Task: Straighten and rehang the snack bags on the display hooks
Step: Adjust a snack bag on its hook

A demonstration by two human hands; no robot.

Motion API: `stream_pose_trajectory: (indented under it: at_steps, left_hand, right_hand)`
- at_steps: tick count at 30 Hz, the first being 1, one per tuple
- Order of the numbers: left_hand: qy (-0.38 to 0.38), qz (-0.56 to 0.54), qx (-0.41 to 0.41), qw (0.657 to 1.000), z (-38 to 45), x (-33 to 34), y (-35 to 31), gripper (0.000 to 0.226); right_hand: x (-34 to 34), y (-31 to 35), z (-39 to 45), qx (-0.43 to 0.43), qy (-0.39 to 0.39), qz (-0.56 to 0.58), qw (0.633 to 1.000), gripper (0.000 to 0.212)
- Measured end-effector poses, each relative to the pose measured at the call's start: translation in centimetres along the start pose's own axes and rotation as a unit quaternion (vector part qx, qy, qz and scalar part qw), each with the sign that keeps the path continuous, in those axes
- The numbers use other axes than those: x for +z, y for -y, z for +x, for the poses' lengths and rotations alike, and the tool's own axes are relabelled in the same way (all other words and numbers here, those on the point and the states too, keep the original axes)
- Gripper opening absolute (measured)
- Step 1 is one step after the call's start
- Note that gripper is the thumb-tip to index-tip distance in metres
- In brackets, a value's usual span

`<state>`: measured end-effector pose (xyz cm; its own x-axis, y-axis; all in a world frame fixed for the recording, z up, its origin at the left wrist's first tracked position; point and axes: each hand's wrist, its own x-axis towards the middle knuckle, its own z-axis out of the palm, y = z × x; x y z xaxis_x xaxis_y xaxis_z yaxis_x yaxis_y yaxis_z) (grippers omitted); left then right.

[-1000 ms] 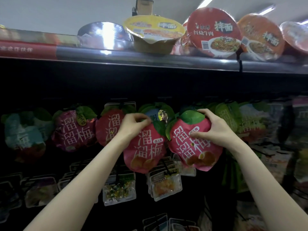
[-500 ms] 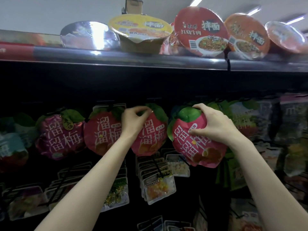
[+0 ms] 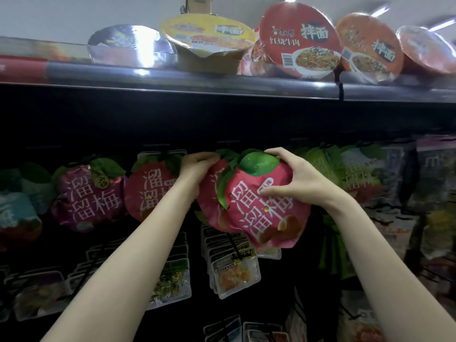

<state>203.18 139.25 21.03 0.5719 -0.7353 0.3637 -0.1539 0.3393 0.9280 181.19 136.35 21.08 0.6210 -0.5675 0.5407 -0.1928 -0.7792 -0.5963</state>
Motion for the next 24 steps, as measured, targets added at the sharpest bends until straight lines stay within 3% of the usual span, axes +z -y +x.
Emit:
stream_pose_trajectory:
  at_steps: [4, 8, 9, 10, 13, 18, 24]
  left_hand:
    - [-0.020, 0.088, 0.064, 0.994, 0.8, 0.0, 0.5, 0.008]
    - [-0.099, 0.216, 0.260, 0.936, -1.4, -1.5, 0.5, 0.010]
    - [-0.081, 0.219, 0.293, 0.927, -2.3, -1.9, 0.5, 0.008]
    - [-0.035, 0.215, 0.295, 0.930, -3.1, -2.2, 0.3, 0.009]
    - [0.108, 0.163, 0.156, 0.968, -3.9, -2.3, -0.6, 0.014]
    - [0.066, 0.210, 0.149, 0.964, -1.9, -2.1, -1.8, 0.024]
    - [0.000, 0.147, 0.138, 0.979, -1.0, 0.0, -1.7, 0.023]
  right_hand:
    - [1.6, -0.8, 0.2, 0.012, -0.005, 0.103, 0.995, 0.071]
    - [2.6, -2.2, -0.1, 0.034, -0.029, 0.191, 0.981, 0.064]
    - [2.8, -2.5, 0.0, 0.038, -0.037, 0.206, 0.977, 0.063]
    - [3.0, -2.7, 0.1, 0.040, -0.041, 0.215, 0.975, 0.064]
    - [3.6, -2.8, 1.0, 0.040, -0.032, 0.220, 0.974, 0.064]
    - [3.9, -2.4, 2.6, 0.034, 0.019, 0.200, 0.979, 0.063]
    - [4.7, -4.0, 3.0, 0.054, -0.050, 0.263, 0.962, 0.068]
